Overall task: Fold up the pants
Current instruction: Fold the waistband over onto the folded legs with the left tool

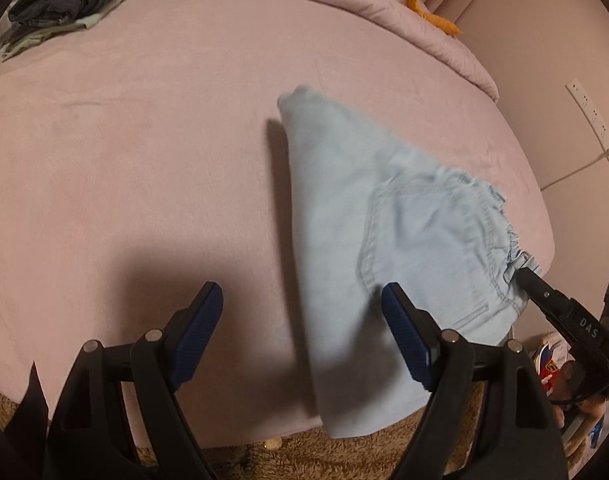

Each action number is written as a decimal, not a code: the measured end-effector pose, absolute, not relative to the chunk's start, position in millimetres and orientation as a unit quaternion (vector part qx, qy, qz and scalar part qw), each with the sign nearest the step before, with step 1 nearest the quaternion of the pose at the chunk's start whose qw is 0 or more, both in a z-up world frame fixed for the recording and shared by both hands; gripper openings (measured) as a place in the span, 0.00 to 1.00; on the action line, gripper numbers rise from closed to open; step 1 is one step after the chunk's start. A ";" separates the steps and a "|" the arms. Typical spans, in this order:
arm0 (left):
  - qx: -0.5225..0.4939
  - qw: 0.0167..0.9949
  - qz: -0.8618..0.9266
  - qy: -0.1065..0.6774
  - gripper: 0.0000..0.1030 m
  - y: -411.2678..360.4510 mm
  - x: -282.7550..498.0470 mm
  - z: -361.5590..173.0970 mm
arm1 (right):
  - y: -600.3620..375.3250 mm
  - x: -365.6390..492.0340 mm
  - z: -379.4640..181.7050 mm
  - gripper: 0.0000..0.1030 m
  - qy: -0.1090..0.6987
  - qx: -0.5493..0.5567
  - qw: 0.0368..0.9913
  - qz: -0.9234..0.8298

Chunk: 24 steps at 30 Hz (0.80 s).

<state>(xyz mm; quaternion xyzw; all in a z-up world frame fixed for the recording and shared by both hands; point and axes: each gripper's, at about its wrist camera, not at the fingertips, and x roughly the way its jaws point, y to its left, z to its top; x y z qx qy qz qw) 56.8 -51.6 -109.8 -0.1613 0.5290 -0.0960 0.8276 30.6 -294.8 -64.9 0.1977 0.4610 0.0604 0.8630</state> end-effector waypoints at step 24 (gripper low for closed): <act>-0.183 0.831 -0.103 0.515 0.79 -39.8 75.7 -101.0 | -289.2 81.5 -94.1 0.29 0.491 0.213 0.833 0.139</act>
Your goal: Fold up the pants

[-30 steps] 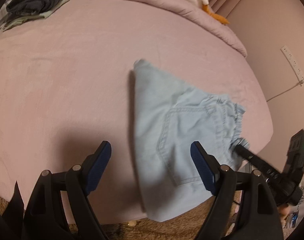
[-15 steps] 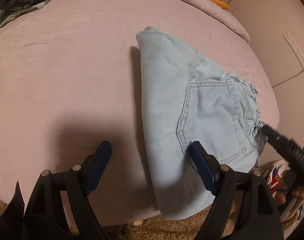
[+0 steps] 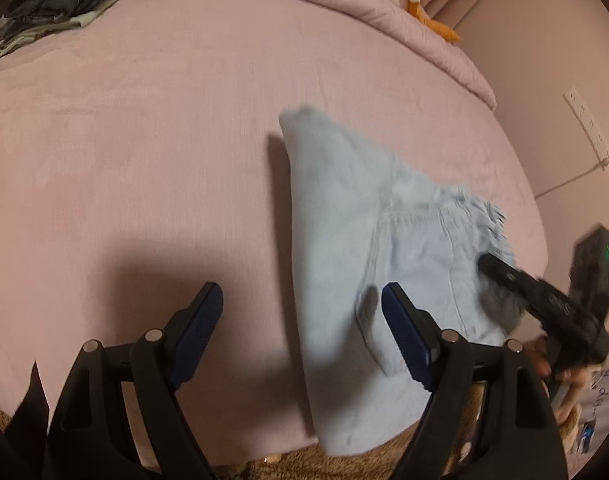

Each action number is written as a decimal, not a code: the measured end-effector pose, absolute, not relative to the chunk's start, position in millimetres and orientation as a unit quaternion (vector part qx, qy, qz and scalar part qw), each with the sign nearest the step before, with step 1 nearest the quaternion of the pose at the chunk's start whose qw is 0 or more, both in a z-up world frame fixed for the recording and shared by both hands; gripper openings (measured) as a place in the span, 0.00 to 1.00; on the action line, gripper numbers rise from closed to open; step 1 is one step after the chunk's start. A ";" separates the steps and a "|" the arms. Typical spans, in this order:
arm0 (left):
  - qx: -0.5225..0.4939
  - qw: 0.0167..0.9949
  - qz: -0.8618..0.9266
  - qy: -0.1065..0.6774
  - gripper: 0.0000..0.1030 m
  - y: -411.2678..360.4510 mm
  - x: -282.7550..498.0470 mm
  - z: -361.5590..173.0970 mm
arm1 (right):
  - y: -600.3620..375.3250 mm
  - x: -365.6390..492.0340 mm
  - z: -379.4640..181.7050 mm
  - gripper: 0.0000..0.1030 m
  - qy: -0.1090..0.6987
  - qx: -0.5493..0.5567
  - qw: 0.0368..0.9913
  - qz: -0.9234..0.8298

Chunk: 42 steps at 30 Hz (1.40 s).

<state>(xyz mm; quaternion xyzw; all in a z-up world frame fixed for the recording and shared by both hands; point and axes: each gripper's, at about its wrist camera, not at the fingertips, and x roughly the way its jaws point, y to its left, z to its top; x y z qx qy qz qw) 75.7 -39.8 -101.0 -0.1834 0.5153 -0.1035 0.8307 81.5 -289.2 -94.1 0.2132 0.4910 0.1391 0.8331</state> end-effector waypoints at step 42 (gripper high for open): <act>-0.200 0.793 -0.210 0.536 0.23 -93.0 39.3 -125.1 | -307.3 69.4 -100.2 0.36 0.508 0.152 0.846 0.051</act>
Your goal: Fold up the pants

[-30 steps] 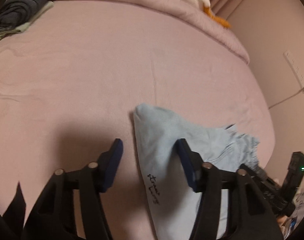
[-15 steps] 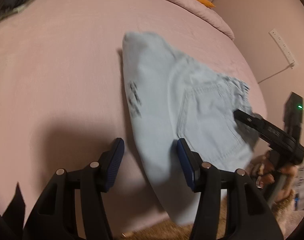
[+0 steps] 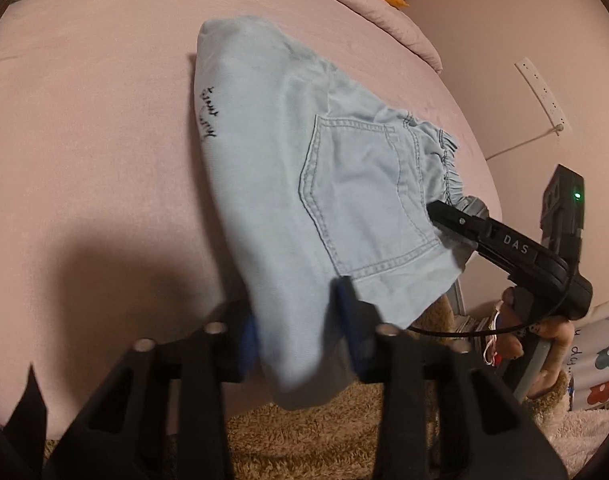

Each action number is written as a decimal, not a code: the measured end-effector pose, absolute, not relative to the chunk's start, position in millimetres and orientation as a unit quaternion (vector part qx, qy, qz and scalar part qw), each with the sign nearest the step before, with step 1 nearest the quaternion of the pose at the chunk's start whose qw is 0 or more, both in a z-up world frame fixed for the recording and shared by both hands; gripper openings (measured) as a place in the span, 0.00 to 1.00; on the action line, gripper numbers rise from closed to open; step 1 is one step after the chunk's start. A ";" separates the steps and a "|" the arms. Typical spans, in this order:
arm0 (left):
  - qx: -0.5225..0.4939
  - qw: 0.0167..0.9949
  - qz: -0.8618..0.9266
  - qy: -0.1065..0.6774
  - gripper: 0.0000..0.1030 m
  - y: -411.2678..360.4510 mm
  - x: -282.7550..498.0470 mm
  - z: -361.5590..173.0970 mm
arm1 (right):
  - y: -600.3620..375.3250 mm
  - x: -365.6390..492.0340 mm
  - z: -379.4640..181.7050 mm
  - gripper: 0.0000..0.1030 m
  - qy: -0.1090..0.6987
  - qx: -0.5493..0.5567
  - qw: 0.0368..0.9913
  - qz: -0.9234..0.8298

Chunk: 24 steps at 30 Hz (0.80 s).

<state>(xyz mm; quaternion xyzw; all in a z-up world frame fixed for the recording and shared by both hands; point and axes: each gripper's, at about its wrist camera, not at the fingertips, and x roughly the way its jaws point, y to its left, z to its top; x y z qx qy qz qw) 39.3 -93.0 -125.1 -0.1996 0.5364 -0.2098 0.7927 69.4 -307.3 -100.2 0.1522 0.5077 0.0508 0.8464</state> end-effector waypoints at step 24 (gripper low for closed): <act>-0.168 0.799 -0.178 0.549 0.29 -84.6 16.6 -129.7 | -310.3 54.1 -102.7 0.31 0.505 0.163 0.846 0.053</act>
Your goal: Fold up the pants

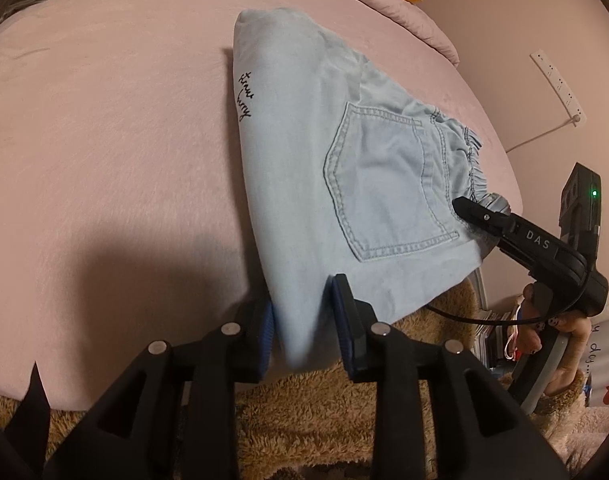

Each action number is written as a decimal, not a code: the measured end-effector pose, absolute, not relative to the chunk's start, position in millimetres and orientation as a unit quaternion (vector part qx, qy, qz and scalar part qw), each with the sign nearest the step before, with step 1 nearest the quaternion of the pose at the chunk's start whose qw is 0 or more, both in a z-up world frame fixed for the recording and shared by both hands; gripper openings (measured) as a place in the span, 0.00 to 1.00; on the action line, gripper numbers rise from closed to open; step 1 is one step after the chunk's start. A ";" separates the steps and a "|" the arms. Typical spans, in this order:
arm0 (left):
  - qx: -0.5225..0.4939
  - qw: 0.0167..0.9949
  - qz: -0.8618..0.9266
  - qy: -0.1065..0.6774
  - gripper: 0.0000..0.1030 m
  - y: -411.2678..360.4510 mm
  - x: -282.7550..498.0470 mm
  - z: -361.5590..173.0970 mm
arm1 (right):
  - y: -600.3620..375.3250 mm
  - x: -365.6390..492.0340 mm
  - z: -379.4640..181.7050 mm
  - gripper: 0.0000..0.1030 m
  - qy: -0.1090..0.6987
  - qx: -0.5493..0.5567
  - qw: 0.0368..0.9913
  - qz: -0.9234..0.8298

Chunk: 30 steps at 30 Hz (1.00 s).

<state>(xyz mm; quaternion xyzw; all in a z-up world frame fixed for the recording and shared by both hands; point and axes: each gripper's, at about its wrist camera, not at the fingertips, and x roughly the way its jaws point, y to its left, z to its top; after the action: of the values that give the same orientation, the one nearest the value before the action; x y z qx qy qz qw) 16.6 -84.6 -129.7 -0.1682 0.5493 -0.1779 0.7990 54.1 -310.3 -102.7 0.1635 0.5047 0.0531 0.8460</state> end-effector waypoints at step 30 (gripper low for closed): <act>-0.259 0.784 -0.159 0.541 0.47 -44.0 191.1 -128.6 | -311.3 162.2 -94.8 0.65 0.520 0.200 0.828 0.066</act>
<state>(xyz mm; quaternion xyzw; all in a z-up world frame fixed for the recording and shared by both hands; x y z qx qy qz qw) 191.1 -44.0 -128.6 -0.2592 0.5409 -0.1586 0.7843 162.2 -311.3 -94.8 0.2003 0.5202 0.0662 0.8276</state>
